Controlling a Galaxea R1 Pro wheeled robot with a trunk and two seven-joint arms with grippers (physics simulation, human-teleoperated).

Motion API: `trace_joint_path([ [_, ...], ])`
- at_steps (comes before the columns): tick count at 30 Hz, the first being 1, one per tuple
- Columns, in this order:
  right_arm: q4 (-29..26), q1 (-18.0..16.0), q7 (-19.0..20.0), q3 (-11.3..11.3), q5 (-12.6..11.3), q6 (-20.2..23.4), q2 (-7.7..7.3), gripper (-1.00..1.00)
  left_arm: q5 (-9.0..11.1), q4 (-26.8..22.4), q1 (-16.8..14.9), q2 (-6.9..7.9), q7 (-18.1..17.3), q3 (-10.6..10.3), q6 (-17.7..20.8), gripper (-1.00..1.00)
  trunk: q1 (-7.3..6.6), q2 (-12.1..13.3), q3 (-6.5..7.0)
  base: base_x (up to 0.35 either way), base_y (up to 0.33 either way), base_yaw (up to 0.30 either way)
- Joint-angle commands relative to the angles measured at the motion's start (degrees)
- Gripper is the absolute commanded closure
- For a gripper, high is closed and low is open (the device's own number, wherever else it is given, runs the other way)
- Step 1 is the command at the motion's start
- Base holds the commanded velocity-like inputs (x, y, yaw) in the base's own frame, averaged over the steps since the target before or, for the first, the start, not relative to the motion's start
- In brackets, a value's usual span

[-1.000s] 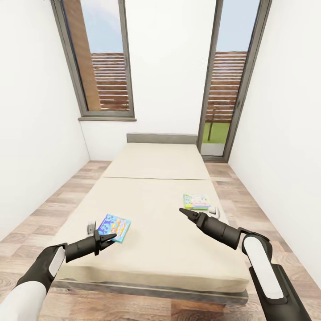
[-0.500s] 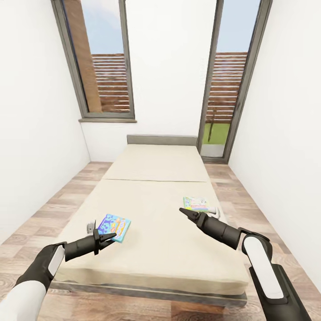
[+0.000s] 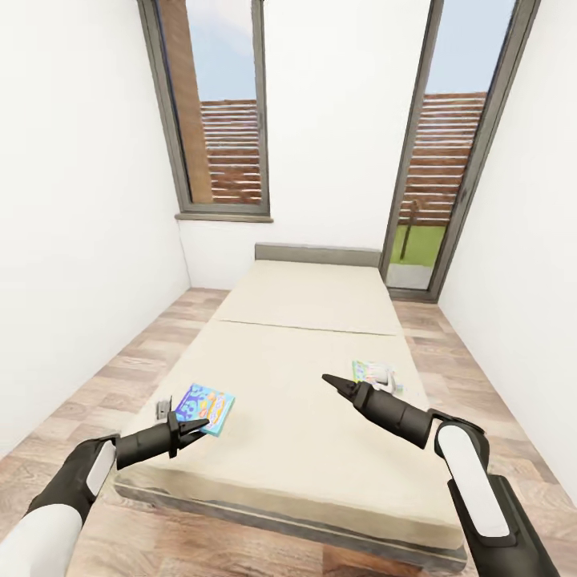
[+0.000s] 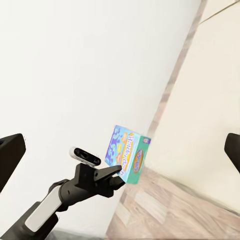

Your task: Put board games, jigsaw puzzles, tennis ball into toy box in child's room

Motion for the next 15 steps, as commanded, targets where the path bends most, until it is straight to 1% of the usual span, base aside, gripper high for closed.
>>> trace_joint_path([
  [1, 0.0, 0.0, 0.5, -0.1, 0.5, 0.2, 0.0, -1.0, -0.2, 0.0, -0.1, -0.03, -0.1, 0.1, 0.1, 1.0, -0.23, 0.4, 0.13, -0.001, 0.0, 0.287],
  [13, 0.0, 0.0, 0.4, -0.1, 0.5, 0.2, 0.02, -1.0, -0.2, 0.0, -0.1, 0.04, -0.1, 0.1, 0.1, 1.0, -2.87, 5.2, 2.28, 0.0, 0.0, 0.289],
  [15, 0.0, 0.0, 0.4, -0.1, 0.5, 0.2, 0.0, -1.0, -0.2, -0.1, -0.1, 0.27, -0.1, 0.1, 0.1, 1.0, -3.3, 6.0, 2.64, 0.0, 0.0, 0.29],
])
